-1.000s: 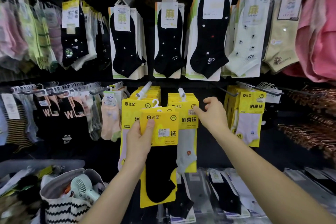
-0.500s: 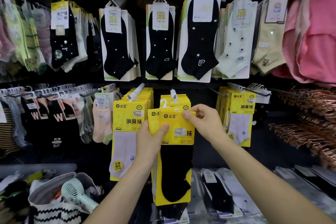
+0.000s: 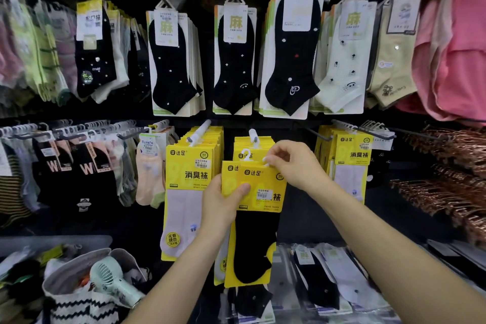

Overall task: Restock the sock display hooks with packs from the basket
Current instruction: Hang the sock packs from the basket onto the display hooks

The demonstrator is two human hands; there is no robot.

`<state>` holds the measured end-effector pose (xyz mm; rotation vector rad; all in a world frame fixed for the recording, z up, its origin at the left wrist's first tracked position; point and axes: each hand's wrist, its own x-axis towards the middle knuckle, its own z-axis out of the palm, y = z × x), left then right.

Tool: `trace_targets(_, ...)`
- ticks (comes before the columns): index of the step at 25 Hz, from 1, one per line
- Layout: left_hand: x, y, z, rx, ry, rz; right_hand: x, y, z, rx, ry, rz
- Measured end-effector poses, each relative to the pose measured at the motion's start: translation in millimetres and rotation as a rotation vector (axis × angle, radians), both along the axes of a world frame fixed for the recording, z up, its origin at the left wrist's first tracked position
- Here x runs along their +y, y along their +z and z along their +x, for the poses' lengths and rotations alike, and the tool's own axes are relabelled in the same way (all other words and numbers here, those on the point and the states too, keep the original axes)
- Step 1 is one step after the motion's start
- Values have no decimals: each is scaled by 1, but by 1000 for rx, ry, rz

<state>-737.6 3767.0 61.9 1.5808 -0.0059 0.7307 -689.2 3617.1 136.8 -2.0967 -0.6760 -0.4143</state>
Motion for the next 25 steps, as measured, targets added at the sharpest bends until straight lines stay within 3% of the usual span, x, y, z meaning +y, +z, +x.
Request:
trace_targets(11,46,-3,-22,-92,191,-85,24,27,34,-1,-86,144)
trace_targets(16,60,0,-34,-141,206,-42,33,30,44,9,-105,59)
trace_targets(21,56,4,-31,-68,166,-23,31,25,46,64,-89,73)
trace_targets(25,39,6,-25,-43,95,5,20,18,31,-80,-137,179)
